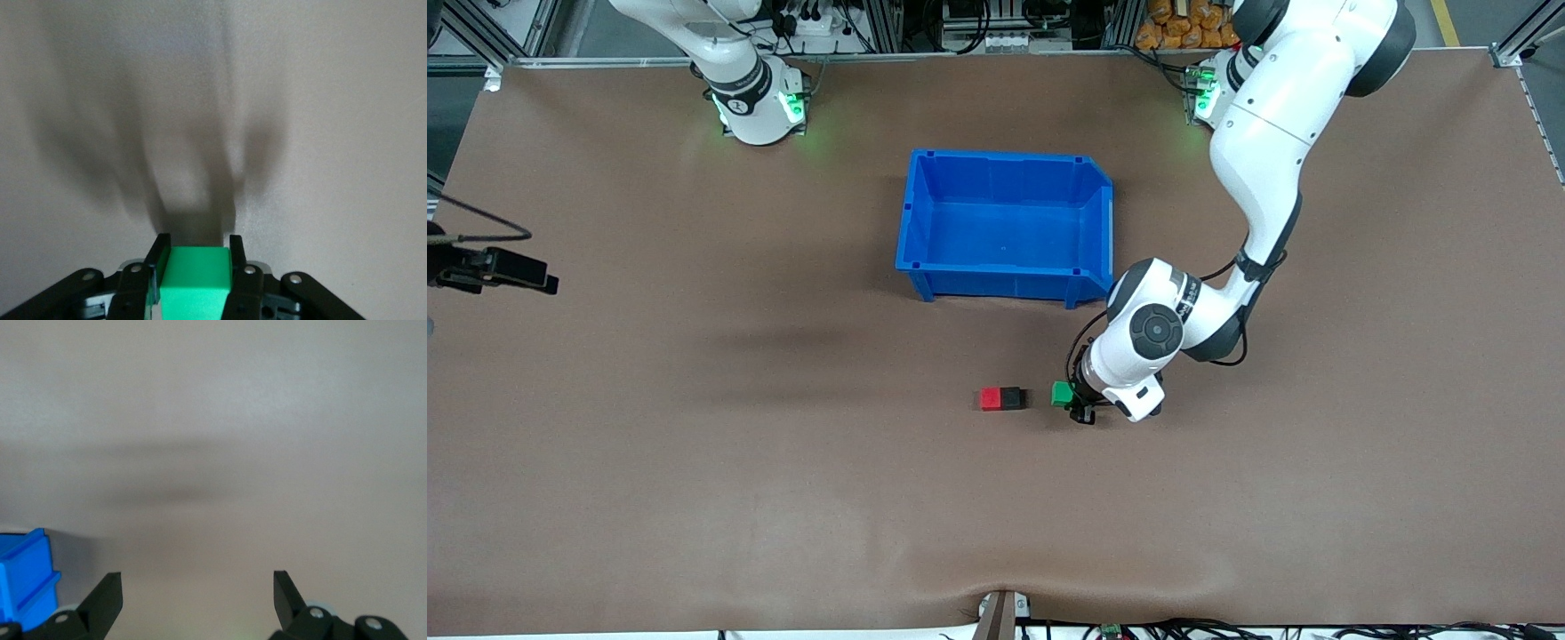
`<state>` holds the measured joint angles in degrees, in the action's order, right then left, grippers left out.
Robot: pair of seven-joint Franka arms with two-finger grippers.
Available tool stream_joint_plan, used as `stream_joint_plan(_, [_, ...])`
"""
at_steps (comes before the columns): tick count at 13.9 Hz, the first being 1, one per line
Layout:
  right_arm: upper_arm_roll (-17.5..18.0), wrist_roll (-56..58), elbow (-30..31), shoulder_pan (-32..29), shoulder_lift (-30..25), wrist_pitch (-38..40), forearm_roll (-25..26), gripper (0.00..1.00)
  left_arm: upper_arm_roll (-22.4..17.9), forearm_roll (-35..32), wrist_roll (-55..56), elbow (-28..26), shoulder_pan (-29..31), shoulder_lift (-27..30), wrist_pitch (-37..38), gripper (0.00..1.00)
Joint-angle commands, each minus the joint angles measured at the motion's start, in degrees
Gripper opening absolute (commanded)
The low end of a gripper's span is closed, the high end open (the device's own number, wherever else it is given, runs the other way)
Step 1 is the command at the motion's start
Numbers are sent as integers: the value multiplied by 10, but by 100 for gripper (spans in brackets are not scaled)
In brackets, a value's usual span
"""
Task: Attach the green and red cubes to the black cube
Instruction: 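Lower the green cube beside the black cube with the left gripper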
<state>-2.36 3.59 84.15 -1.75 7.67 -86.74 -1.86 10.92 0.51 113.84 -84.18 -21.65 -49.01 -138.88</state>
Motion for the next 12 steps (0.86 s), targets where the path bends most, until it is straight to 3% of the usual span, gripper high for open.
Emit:
stream_joint_plan(1, [8,3,183,4,-123,-51,2,100,-33,4,40,45,-36,-23,13,0])
stream_joint_plan(2, [6,4,176,1,-121,-50,2,100,-35,5,47,51,-38,-27,13,0])
stream_joint_plan(5, [6,5,44,3,-87,-13,15,100,-35,6,74,72,-47,-40,13,0])
stream_joint_plan(7, [4,4,-1,-7,-66,-11,17,100,-35,6,93,77,-53,-46,13,0])
stream_joint_plan(9, [6,10,1,-33,-63,0,4,100,-36,5,108,77,-56,-46,13,0])
stream_joint_plan(12, [10,9,-10,-26,-62,17,8,100,-36,5,125,77,-61,-47,13,0])
